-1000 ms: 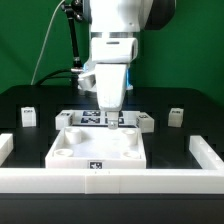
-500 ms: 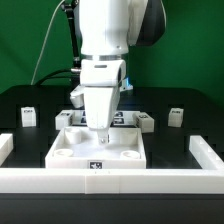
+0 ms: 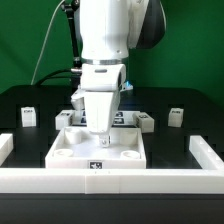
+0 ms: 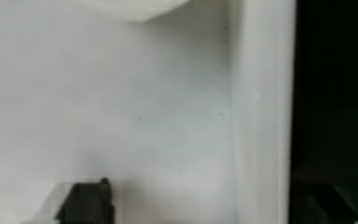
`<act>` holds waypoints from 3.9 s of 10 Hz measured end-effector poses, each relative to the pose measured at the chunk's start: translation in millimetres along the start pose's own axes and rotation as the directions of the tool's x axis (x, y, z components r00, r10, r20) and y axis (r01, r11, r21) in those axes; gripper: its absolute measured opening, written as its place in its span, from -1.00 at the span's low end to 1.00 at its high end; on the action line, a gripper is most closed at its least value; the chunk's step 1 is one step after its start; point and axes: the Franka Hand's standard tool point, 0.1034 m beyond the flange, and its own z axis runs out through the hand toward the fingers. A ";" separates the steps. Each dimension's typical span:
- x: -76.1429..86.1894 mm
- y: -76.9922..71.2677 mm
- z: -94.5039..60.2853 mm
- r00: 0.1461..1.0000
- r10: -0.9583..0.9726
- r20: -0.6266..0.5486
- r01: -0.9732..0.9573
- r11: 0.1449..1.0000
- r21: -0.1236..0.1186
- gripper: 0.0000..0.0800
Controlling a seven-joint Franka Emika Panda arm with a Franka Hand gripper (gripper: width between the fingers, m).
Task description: Assemble one leg
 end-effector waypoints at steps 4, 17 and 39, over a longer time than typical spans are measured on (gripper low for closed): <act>-0.1 -0.5 0.7 1.000 0.000 0.000 0.000 1.000 0.002 -0.73; 42.4 -3.4 2.3 0.991 -0.137 -0.009 0.137 0.991 0.001 -0.86; 91.8 -2.7 1.1 0.991 -0.134 -0.023 0.134 0.991 -0.011 0.62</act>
Offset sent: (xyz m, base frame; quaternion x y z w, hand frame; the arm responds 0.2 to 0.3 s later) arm 0.0000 0.0000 0.0000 0.0000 0.0000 0.0000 1.0000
